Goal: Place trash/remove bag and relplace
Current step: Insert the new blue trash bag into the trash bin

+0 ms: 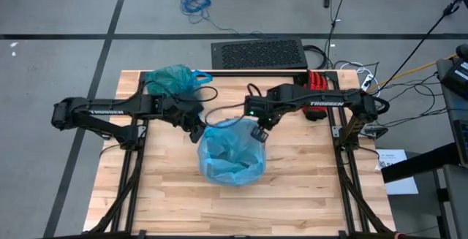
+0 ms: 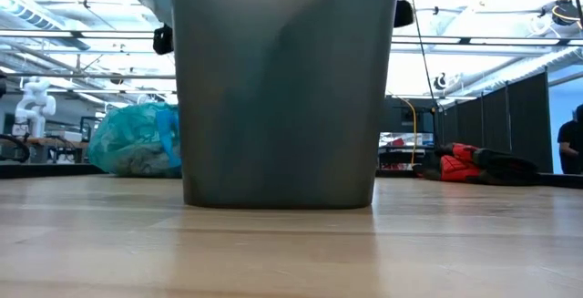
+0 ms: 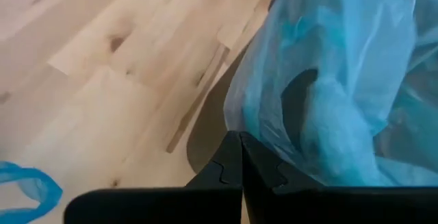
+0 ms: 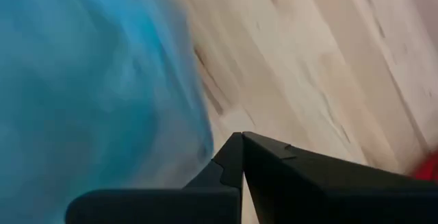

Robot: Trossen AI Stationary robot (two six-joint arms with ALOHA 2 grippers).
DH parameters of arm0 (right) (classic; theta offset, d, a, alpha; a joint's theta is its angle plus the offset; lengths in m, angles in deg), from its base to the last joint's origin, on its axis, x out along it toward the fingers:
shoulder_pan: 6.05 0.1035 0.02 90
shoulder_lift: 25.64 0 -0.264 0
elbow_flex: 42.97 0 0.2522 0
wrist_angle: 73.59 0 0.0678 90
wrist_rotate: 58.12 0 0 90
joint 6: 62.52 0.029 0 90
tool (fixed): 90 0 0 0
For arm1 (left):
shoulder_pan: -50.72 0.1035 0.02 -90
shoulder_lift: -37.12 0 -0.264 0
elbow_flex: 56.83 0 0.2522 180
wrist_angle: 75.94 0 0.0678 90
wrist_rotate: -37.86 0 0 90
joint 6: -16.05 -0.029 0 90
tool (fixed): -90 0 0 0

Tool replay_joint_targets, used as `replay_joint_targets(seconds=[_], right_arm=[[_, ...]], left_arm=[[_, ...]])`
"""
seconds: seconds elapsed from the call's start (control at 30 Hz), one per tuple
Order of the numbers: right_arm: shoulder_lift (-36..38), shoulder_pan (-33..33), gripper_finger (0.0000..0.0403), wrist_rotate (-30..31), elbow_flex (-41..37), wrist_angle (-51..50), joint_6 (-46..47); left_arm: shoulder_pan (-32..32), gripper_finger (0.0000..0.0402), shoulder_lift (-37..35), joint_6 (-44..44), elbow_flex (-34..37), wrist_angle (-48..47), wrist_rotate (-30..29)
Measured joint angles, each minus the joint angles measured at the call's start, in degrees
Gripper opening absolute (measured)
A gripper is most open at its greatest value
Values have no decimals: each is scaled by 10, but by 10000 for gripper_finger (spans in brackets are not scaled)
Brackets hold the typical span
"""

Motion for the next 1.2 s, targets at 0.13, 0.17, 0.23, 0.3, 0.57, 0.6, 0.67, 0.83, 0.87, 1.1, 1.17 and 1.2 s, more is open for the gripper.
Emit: replay_joint_targets(seconds=[0.13, 0.17, 0.23, 0.3, 0.57, 0.6, 0.67, 0.83, 0.87, 1.1, 1.17, 1.2], right_arm=[[37, 2, 0, 31, -17, -30, 29], [57, 2, 0, 42, -16, -30, 42], [95, 1, 0, 56, -15, -23, 72], [128, 9, 0, 64, -17, 1, 98], [224, 113, 0, 88, -231, 348, 238], [230, 121, 0, 95, -262, 383, 264], [243, 132, 0, 118, -309, 425, 319], [254, 145, 0, 159, -352, 479, 373], [254, 145, 0, 160, -353, 484, 371], [281, 144, 0, 179, -327, 439, 348], [287, 144, 0, 187, -321, 391, 351], [288, 144, 0, 192, -321, 376, 354]], left_arm=[[0, 0, 0, 1, 6, 5, 7], [0, 0, 0, 0, 6, 6, 8], [0, 0, 0, -1, 6, 7, 8], [0, 0, 0, -7, 6, 9, 8], [5, 0, 0, -16, 6, 9, 9], [5, 0, 0, -15, 6, 11, 9], [4, 0, 0, -15, 6, 17, 9], [4, 0, 0, -15, 5, 19, 9], [4, 0, 0, -15, 5, 18, 10], [4, 0, 0, -14, 5, 18, 11], [4, 0, 0, -14, 5, 17, 11], [4, 0, 0, -14, 5, 17, 12]])
